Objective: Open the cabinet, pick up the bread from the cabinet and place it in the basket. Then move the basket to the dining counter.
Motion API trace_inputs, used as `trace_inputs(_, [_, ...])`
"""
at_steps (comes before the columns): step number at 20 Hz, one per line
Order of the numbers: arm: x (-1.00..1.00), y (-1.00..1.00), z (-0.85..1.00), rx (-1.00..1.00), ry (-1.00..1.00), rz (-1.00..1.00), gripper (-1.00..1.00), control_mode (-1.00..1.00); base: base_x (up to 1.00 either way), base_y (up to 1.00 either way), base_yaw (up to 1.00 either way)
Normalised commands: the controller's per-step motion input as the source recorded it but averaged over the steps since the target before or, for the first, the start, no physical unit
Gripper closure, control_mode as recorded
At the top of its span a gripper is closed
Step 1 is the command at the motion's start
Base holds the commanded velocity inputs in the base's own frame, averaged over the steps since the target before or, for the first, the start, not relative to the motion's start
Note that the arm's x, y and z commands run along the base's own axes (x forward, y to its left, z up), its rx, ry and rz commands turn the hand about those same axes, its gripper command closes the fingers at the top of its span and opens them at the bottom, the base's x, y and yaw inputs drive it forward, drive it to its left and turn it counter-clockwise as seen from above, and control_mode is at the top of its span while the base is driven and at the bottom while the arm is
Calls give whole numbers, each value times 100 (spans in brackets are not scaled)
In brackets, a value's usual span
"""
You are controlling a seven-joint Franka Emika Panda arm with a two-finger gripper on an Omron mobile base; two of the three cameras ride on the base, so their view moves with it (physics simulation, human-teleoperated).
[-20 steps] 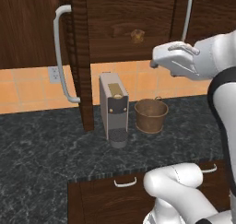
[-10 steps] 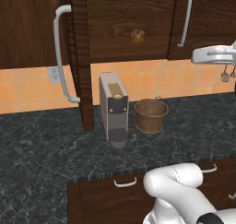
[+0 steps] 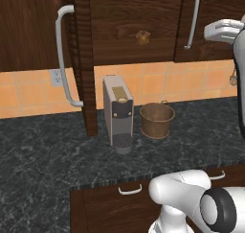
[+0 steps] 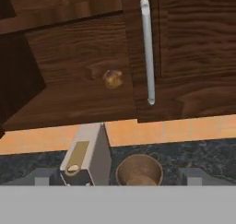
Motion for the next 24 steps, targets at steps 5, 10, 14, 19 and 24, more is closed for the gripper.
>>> trace_inputs(5, [80, -25, -10, 0, 3, -5, -100, -100, 0, 0, 0])
trace_inputs(10, [93, -4, -31, 0, -7, -1, -100, -100, 0, 0, 0])
trace_inputs(14, [71, 0, -4, 0, -14, 0, -100, -100, 0, 0, 0])
trace_inputs(19, [63, -19, 0, 0, -2, 0, -100, -100, 0, 0, 0])
trace_inputs(24, [89, -27, 0, 0, 0, 0, -100, -100, 0, 0, 0])
